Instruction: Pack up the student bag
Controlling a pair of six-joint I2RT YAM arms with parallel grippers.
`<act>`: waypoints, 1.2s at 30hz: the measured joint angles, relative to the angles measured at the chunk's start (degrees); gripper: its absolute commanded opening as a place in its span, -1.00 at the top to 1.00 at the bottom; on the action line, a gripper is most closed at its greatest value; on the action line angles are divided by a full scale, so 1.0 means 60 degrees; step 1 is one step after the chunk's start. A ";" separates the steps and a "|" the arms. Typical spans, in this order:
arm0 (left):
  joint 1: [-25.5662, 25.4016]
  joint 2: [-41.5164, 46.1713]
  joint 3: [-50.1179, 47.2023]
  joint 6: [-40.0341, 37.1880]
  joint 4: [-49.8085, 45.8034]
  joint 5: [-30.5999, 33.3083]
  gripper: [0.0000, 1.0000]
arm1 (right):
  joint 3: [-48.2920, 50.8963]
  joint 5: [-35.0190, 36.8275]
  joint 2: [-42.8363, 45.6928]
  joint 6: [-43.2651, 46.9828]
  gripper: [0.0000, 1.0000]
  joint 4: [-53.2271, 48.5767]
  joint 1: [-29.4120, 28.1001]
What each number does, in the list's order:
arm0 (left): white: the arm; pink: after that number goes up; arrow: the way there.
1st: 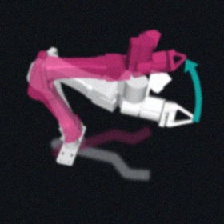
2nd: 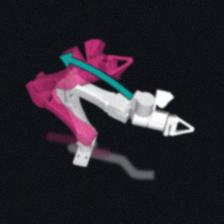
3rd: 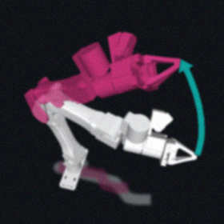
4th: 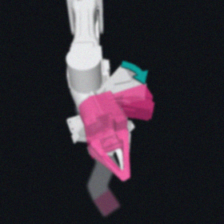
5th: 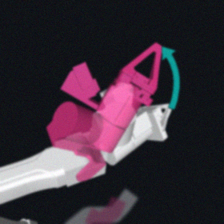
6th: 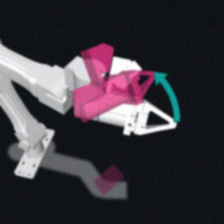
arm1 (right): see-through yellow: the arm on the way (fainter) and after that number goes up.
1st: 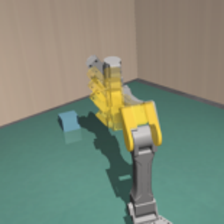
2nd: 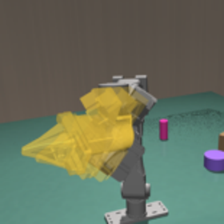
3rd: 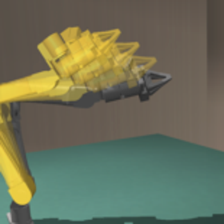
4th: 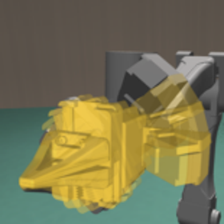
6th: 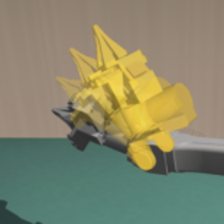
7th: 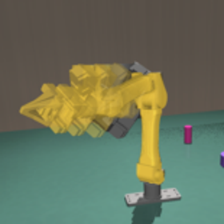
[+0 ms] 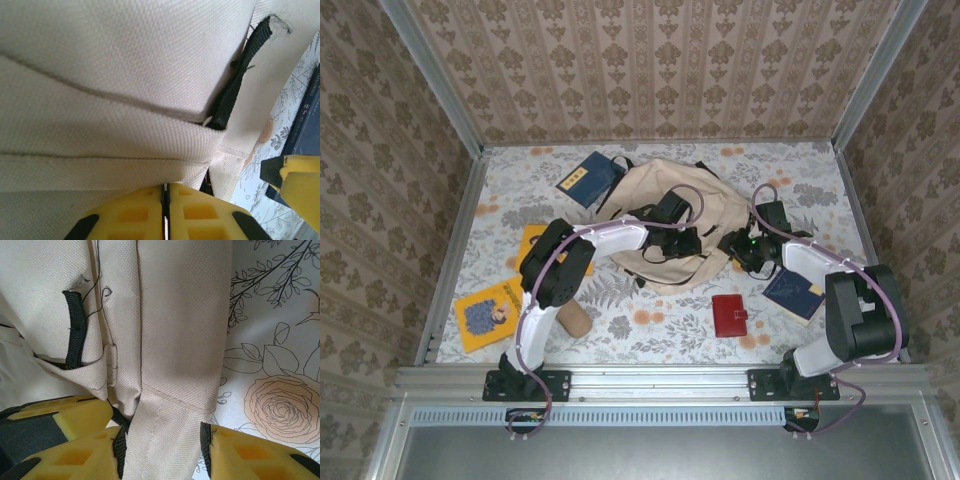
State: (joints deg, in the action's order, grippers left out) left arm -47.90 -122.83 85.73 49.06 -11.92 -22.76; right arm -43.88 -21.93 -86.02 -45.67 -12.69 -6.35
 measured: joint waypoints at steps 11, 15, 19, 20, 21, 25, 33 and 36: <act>-0.0004 0.1067 -0.0474 -0.0036 0.0219 -0.0025 1.00 | -0.0244 0.0106 -0.0805 -0.0018 -0.33 -0.0066 -0.0069; -0.0004 0.1246 -0.0514 -0.0189 0.0215 0.0015 1.00 | -0.0488 0.0153 -0.1013 -0.0004 -0.24 -0.0098 -0.0113; -0.0011 0.1268 -0.0619 -0.0295 0.0175 0.0087 1.00 | -0.0557 0.0127 -0.1242 -0.0149 0.02 0.0215 -0.0113; -0.0011 0.1268 -0.0641 -0.0324 0.0164 0.0091 1.00 | -0.0561 0.0091 -0.1308 -0.0164 0.13 0.0331 -0.0113; -0.0015 0.1268 -0.0648 -0.0357 0.0135 0.0120 1.00 | -0.0579 0.0066 -0.1395 -0.0211 0.25 0.0444 -0.0113; -0.0022 0.1268 -0.0656 -0.0426 0.0000 0.0302 1.00 | -0.0612 0.0007 -0.1606 -0.0448 0.57 0.0747 -0.0113; -0.0022 0.1647 -0.0900 -0.0459 -0.1060 0.0882 1.00 | -0.0568 0.0127 -0.1603 -0.0703 0.76 0.1122 -0.0168; -0.0040 0.2131 -0.1209 -0.0459 -0.1384 0.1027 1.00 | -0.0397 0.0186 -0.1603 -0.0772 0.78 0.1373 -0.0182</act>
State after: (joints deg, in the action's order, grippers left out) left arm -48.14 -110.04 78.48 46.30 -20.23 -16.60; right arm -46.26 -20.82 -95.64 -50.30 -4.45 -7.44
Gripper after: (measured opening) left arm 0.045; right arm 0.122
